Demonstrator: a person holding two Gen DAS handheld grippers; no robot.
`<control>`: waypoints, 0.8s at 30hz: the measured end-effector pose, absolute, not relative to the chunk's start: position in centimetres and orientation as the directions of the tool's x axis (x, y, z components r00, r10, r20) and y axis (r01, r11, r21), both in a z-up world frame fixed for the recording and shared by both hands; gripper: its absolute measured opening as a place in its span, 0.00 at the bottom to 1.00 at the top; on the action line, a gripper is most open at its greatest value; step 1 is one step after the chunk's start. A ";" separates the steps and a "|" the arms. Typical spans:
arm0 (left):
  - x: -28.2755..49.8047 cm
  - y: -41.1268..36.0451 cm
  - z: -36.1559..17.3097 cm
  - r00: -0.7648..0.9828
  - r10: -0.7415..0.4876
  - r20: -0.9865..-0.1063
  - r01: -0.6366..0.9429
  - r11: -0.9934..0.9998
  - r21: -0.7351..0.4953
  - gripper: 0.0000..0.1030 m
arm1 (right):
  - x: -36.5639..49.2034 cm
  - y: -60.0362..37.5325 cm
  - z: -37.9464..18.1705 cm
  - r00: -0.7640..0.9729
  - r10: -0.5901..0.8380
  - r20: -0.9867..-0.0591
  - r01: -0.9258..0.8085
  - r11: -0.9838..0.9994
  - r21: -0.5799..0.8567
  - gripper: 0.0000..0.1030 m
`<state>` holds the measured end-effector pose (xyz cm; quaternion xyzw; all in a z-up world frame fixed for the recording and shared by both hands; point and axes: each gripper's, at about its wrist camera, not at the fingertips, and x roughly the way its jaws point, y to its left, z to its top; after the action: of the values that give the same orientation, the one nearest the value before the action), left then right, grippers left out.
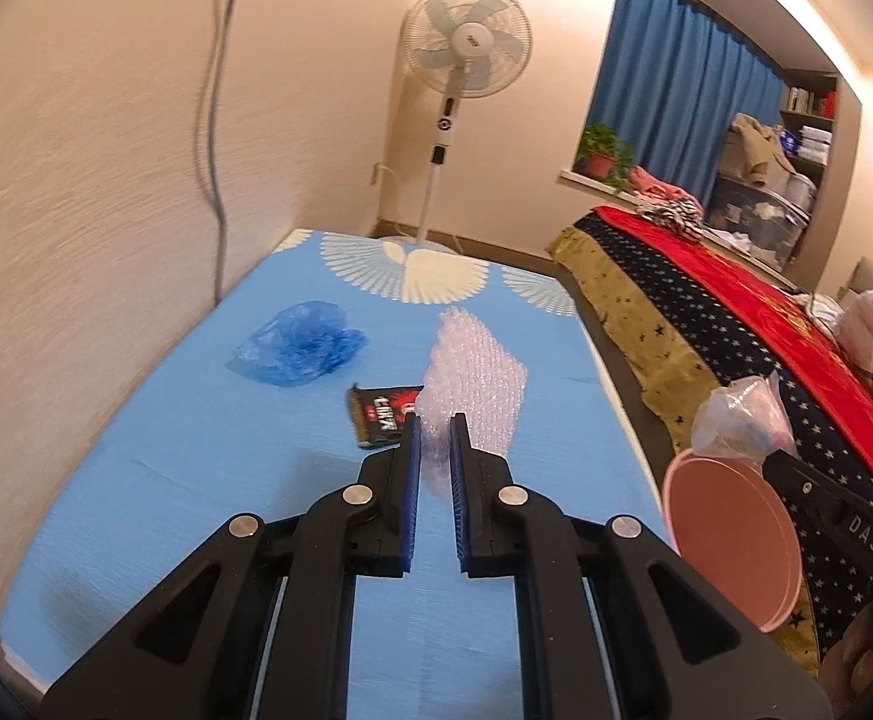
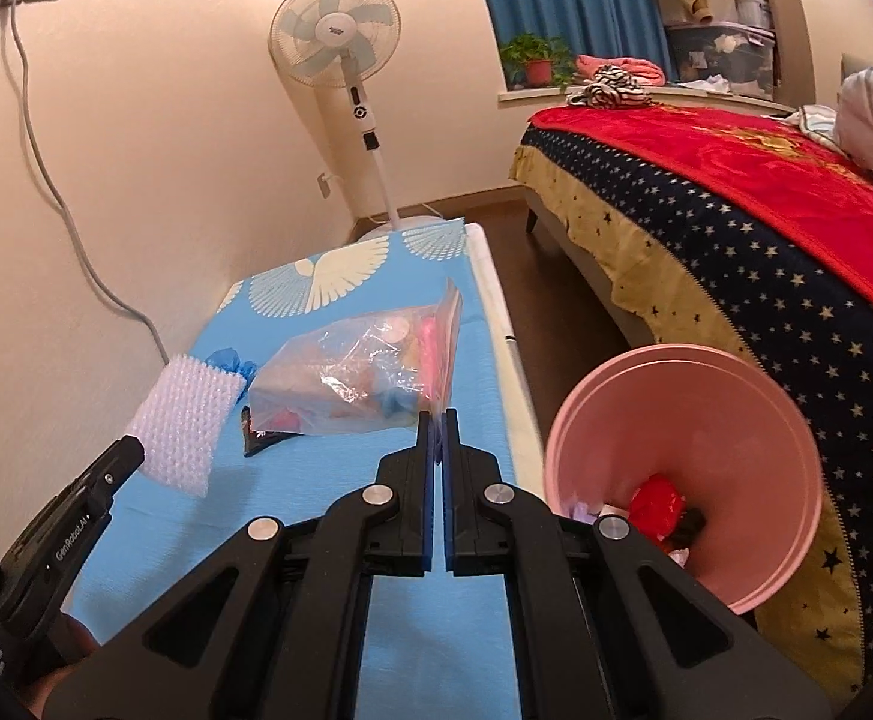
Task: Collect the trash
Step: 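Grasp the clear plastic bag with the right gripper while the left gripper grasps the white foam net, then carry the clear bag and white foam net over the pink wastebasket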
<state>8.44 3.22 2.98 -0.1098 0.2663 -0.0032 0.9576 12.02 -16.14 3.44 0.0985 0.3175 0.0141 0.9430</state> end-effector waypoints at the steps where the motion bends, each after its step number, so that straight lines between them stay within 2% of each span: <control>1: 8.4 3.0 3.1 0.860 -0.071 -0.506 -0.043 0.976 -0.211 0.09 | 11.8 -16.4 3.6 0.800 0.087 -0.594 0.037 0.980 0.193 0.02; 24: 8.6 -1.6 2.9 0.856 -0.175 -0.486 0.080 0.974 -0.211 0.09 | 11.0 -20.0 3.4 0.804 0.024 -0.594 0.104 0.978 0.181 0.02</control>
<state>8.57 -1.56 2.88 -0.0920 0.2597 -0.0664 0.9590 10.96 -20.03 3.40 0.1031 0.3125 -0.0212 0.9441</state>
